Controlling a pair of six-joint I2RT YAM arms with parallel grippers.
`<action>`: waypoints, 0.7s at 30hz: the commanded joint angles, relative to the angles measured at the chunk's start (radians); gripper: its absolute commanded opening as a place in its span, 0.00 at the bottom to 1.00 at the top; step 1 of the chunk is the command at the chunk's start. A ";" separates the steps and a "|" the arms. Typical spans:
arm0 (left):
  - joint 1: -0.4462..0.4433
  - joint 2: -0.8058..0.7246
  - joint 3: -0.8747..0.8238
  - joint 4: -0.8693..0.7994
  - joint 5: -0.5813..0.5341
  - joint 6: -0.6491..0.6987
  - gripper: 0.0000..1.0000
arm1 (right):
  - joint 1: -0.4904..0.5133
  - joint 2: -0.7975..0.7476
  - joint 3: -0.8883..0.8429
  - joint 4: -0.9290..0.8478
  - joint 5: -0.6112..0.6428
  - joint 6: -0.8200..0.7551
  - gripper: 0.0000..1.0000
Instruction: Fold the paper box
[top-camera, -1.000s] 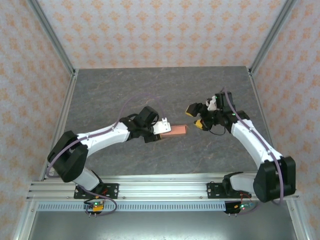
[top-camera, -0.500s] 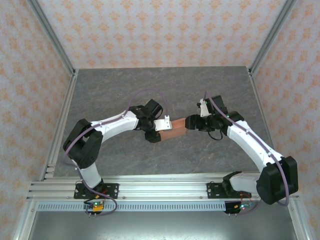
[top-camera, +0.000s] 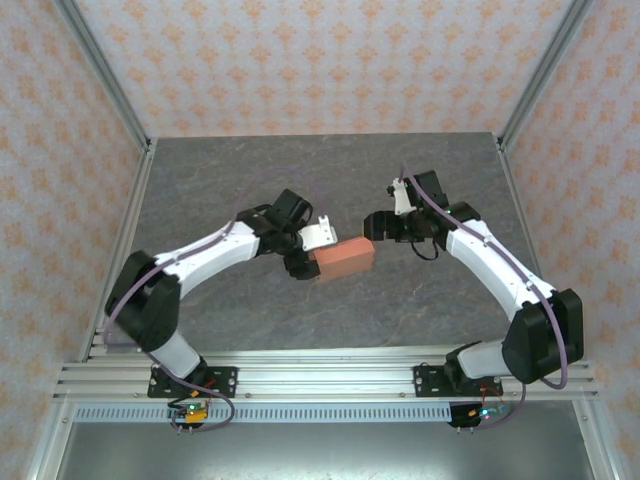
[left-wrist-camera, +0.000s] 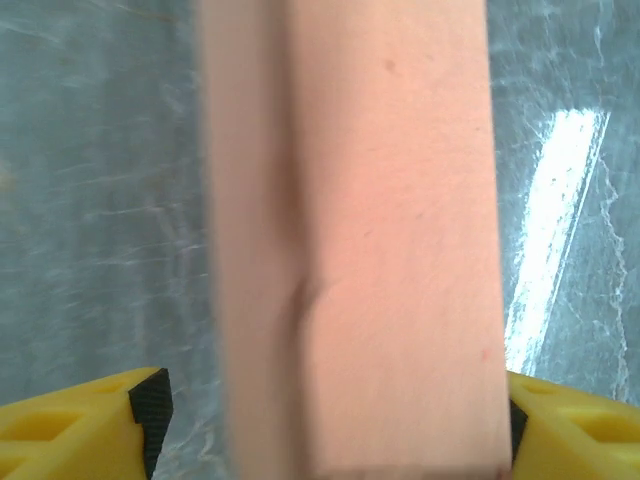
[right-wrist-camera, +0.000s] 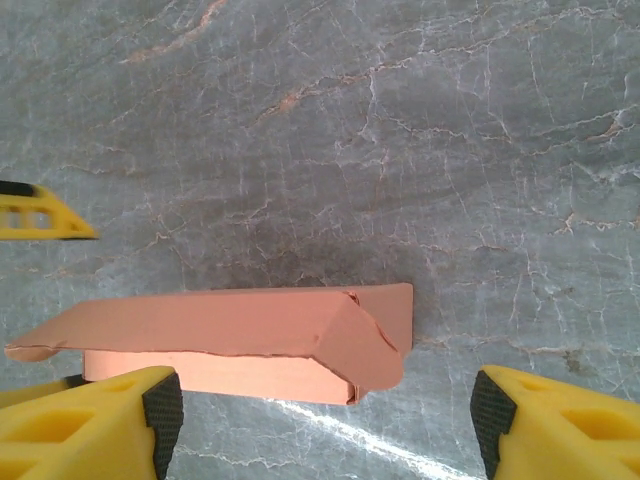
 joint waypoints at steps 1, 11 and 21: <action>0.000 -0.155 -0.048 0.097 -0.011 -0.129 0.88 | 0.001 0.006 0.034 -0.038 -0.006 -0.020 0.77; -0.068 -0.289 -0.253 0.278 -0.279 -0.756 0.92 | 0.004 0.074 0.064 -0.085 -0.044 -0.131 0.68; -0.152 -0.269 -0.269 0.339 -0.425 -0.967 0.75 | 0.007 0.153 0.108 -0.069 -0.064 -0.132 0.66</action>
